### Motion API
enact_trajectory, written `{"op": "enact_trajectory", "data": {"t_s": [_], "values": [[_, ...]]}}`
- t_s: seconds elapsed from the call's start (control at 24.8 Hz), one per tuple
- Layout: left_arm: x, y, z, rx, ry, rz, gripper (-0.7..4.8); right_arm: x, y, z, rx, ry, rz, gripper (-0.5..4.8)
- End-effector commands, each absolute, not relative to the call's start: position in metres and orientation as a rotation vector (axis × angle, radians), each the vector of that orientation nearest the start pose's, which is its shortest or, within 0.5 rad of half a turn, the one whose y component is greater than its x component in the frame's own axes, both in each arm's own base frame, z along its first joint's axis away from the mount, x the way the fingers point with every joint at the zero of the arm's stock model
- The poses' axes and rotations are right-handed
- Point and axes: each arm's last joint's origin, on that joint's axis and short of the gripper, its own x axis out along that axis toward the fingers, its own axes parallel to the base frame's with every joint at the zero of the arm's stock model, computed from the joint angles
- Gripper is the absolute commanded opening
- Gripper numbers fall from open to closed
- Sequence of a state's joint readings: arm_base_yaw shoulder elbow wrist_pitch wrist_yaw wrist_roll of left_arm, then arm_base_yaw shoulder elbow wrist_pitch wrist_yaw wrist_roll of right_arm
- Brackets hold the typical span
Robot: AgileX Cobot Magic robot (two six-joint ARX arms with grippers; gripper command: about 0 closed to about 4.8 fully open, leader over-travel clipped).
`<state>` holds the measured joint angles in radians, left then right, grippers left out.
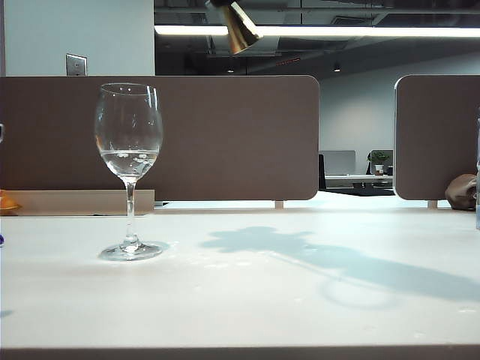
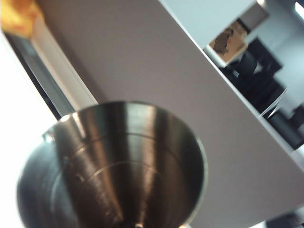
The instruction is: Pick up the jigger and pour the water inside into the glass.
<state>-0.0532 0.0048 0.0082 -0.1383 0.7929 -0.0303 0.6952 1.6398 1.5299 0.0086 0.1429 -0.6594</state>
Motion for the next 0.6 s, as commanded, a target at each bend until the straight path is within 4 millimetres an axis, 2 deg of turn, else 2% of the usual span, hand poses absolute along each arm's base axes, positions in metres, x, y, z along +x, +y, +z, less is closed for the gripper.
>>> {"op": "enact_trajectory", "data": {"t_s": [0.04, 0.12, 0.32, 0.44, 0.48, 0.56, 0.6], "values": [[0.087, -0.025, 0.154, -0.076, 0.144, -0.846, -0.05, 0.282, 0.219, 0.381, -0.523, -0.053, 0.555, -0.02], [0.087, -0.025, 0.154, -0.076, 0.144, -0.846, -0.05, 0.271, 0.201, 0.371, -0.483, -0.048, 0.566, -0.01], [0.087, -0.025, 0.154, -0.076, 0.144, -0.846, -0.05, 0.250, 0.161, 0.331, -0.335, -0.059, 0.638, -0.02], [0.087, -0.025, 0.154, -0.076, 0.144, -0.846, -0.05, 0.248, 0.141, 0.303, -0.162, -0.041, 0.692, -0.02], [0.087, -0.025, 0.154, -0.076, 0.144, -0.846, -0.05, 0.249, 0.133, 0.288, -0.101, -0.023, 0.684, -0.01], [0.087, -0.025, 0.154, -0.076, 0.144, -0.846, -0.05, 0.250, 0.127, 0.274, -0.090, -0.018, 0.673, -0.01], [0.087, -0.025, 0.154, -0.076, 0.144, -0.846, -0.05, 0.252, 0.126, 0.260, -0.092, -0.001, 0.695, -0.02]]}}
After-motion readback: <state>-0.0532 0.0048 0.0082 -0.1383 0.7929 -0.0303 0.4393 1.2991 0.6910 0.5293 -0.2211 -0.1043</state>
